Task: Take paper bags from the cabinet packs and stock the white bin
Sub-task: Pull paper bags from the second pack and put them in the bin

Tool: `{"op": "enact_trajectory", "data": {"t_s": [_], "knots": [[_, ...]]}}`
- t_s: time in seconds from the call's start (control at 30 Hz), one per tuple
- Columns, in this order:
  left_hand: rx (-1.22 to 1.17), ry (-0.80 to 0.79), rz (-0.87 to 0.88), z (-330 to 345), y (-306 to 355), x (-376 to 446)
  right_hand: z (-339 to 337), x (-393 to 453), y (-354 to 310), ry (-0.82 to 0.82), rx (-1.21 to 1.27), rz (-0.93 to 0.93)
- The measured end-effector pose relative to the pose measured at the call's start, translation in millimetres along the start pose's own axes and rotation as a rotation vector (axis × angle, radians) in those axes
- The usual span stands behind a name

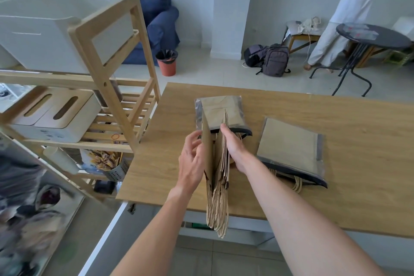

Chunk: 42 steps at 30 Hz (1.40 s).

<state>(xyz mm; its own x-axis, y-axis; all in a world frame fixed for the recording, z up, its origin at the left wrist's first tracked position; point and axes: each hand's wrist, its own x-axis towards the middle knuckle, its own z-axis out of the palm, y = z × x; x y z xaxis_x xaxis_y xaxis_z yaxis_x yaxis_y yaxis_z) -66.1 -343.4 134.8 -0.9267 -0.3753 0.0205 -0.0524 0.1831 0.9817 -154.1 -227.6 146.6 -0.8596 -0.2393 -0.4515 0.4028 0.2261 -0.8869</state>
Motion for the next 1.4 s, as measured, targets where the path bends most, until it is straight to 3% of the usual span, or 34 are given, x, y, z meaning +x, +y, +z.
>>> {"op": "enact_trajectory", "data": {"t_s": [0.1,0.2,0.73,0.87,1.13,1.4], "knots": [[0.185,-0.082,0.086,-8,10,9,2,3,2,-0.061,0.017,0.033],[0.180,-0.164,0.046,-10,13,15,5,8,5,-0.097,0.032,0.067],[0.119,-0.119,0.070,-11,19,9,6,29,24,-0.032,0.142,0.156],[0.200,-0.197,0.085,-6,21,10,7,12,13,-0.036,0.135,0.173],[0.167,-0.166,0.116,-3,23,8,1,21,20,-0.087,0.150,0.219],[0.171,-0.224,0.055,0,24,7,2,6,15,-0.009,0.175,0.259]]}}
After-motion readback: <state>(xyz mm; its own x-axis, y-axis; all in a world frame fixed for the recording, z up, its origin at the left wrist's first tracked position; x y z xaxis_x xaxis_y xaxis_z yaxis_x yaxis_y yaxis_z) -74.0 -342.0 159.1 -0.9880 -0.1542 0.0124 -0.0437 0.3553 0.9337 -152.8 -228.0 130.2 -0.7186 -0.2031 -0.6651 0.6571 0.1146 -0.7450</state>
